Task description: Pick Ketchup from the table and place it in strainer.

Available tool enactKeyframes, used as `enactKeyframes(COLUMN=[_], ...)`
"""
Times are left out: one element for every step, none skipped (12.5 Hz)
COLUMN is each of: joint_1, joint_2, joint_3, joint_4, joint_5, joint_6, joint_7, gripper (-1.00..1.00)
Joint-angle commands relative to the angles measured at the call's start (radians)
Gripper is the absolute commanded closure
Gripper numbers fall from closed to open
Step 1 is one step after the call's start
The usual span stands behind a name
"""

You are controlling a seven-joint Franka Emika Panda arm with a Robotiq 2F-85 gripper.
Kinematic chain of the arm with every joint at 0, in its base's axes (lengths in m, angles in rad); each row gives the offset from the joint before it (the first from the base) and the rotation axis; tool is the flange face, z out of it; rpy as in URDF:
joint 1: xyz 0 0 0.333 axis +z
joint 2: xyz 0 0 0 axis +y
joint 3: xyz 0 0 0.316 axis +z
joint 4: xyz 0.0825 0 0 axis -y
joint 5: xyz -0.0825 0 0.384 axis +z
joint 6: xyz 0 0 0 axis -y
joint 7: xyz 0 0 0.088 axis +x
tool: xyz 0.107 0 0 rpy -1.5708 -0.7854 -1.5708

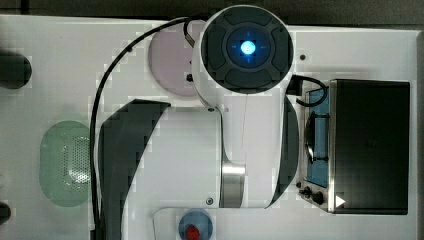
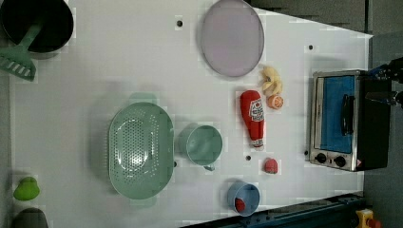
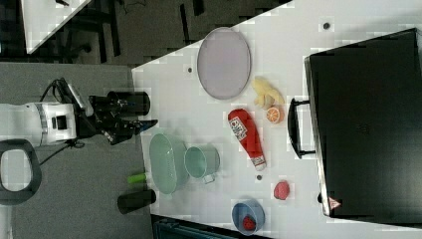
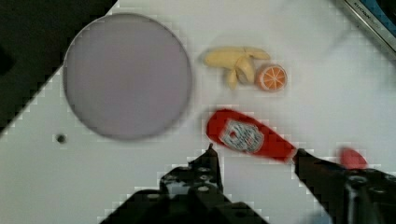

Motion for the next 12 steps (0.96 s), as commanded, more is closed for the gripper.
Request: enactKeyframes(joint_1=[-0.102,-0.102,-0.102,-0.102,-0.101,-0.100,-0.099,-0.099,-0.099,-0.098,-0.097,-0.094], joint_2=[-0.127,-0.125,-0.120,-0.113,-0.103,-0.091,-0.078,-0.063,-0.046,-0.029,-0.013,0.002], joint_3=[0.038,0.038,0.039,0.042,0.044,0.047,0.049,0.051,0.052,0.054,0.056,0.058], joint_4=[0.008,0.006,0.003,-0.005,-0.018,-0.034,-0.053,-0.074,-0.097,-0.120,-0.145,-0.171], joint_5=[0.028,0.028,0.028,0.028,0.028,0.028,0.028,0.028,0.028,0.028,0.028,0.028], joint_6=[-0.180,-0.178,-0.170,-0.158,-0.147,-0.132,-0.109,-0.078,-0.047,-0.015,0.025,0.069], joint_7=[0.004,0.004,-0.003,-0.018,-0.047,-0.102,-0.186,-0.287,-0.393,-0.496,-0.601,-0.716], gripper=[-0.58,-0.80,-0.99,-1.00,-1.00,-1.00,-1.00,-1.00,-1.00,-1.00,-1.00,-1.00])
